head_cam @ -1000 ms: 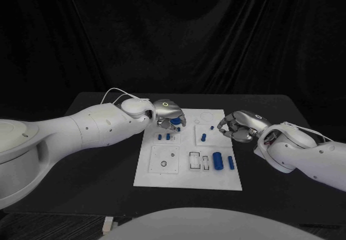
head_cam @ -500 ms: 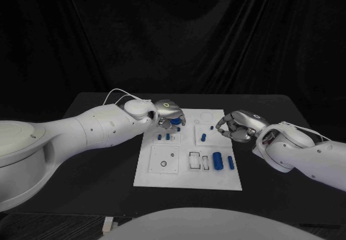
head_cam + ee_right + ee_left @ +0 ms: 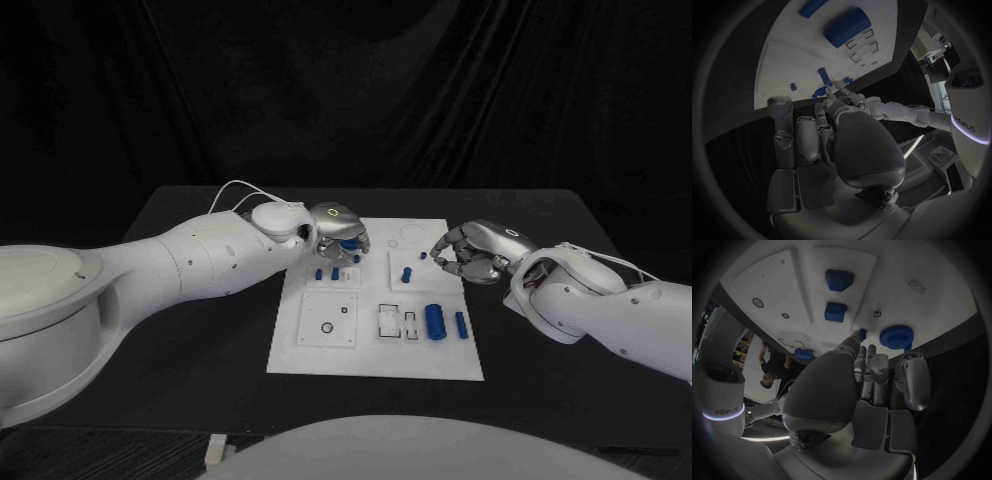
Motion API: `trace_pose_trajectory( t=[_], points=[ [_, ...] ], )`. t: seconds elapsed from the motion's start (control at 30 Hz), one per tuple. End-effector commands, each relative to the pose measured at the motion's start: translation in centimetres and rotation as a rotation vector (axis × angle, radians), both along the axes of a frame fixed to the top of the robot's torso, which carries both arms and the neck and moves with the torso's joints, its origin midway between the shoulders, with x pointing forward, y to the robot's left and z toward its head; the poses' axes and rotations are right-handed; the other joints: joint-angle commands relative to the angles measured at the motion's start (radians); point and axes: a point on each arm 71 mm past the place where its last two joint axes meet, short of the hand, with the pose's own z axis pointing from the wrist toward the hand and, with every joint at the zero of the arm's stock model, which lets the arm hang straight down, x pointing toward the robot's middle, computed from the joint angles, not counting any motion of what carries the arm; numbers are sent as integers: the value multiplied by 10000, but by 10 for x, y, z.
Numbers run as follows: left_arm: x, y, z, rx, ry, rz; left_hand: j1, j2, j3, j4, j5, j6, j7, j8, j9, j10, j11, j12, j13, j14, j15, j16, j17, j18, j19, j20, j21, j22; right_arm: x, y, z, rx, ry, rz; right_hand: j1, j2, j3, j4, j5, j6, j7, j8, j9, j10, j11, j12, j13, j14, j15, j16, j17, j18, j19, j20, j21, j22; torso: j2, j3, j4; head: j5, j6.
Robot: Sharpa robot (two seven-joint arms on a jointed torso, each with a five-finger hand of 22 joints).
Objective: Assemble the parts on the task board
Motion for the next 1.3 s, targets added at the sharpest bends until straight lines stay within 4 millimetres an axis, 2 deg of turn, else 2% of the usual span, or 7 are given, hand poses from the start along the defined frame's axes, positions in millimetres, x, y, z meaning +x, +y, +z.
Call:
trace_pose_trajectory(
  t=[0.03, 0.23, 0.4, 0.7, 0.97, 1.1, 1.3],
  points=[
    [0, -1, -2, 74, 80, 38, -126, -3, 52, 23, -72, -125, -24, -78, -28, 61, 16, 47, 23, -67, 21, 29, -25, -31, -41, 18, -41, 1743, 0, 0, -1, -7, 2, -44, -56, -13, 70, -5, 51, 63, 6, 35, 10, 52, -8, -64, 1351, 336, 33, -43, -19, 124, -8, -9, -28, 788, -3, -6, -12, 4, -2],
    [0, -2, -5, 86, 73, 98, -153, 7, 122, -2, -68, -188, -143, -66, -59, 194, 70, 97, 103, -66, 48, 52, -32, -32, -40, 29, -50, 1751, 0, 1, -2, -13, 21, -35, -54, -18, 78, -11, 76, 61, 8, 34, 9, 48, -6, -68, 1346, 336, 34, -40, -16, 124, -10, -9, -37, 787, -3, -10, -6, 6, -2],
    [0, -3, -6, 49, 33, 83, -150, 24, 188, -36, -31, -116, -143, -20, -54, 275, 51, 143, 185, -76, 55, 61, -52, -33, -39, 38, -55, 1756, 0, 1, -2, -12, 29, -26, -51, -23, 87, -18, 100, 58, 10, 32, 8, 47, -5, -68, 1346, 334, 34, -43, -18, 127, -14, -9, -58, 783, 0, -4, 4, -6, -2],
    [-2, -6, -10, -65, -11, -60, -136, 106, 422, -140, 77, 329, 40, 157, 21, 630, -64, 303, 436, -86, 32, 89, -111, -33, -28, 37, -61, 1766, 0, 3, -3, -23, 63, -14, -44, -19, 106, -28, 142, 57, 12, 31, 8, 40, -5, -75, 1337, 327, 35, -61, -36, 127, -15, -10, -66, 782, 9, -10, 14, -33, -2],
    [-2, -6, -15, -57, -21, 26, -174, 129, 595, -205, 120, 610, 71, 236, 69, 1026, -40, 366, 553, -106, 60, 80, -217, -42, -3, 45, -38, 1778, 0, 3, -3, -38, 101, -3, -37, -13, 119, -34, 161, 59, 12, 32, 8, 42, -5, -74, 1340, 327, 35, -60, -34, 127, -15, -10, -68, 783, 5, -9, 12, -58, -2],
    [-2, -5, -16, -98, -98, 63, -195, 183, 738, -271, 133, 1100, 162, 437, 179, 1207, -46, 262, 520, -117, 67, 54, -318, -55, 29, 58, 12, 1796, 0, 3, -3, -52, 125, -9, -28, -6, 133, -43, 176, 63, 10, 35, 10, 37, -5, -78, 1334, 326, 35, -62, -35, 129, -19, -10, -86, 779, 1, -5, 26, -68, -2],
    [-2, -4, -15, -289, -410, 123, -24, 311, 981, -490, 184, 1370, 264, 504, 249, 1650, -35, 206, 452, -63, 65, 38, -399, -80, 92, 58, 124, 1832, 0, 3, -3, -67, 161, -13, -20, 1, 143, -50, 185, 65, 9, 37, 10, 35, -6, -81, 1331, 322, 35, -73, -46, 130, -21, -11, -95, 778, -1, -7, 17, -41, -2]
  ],
)
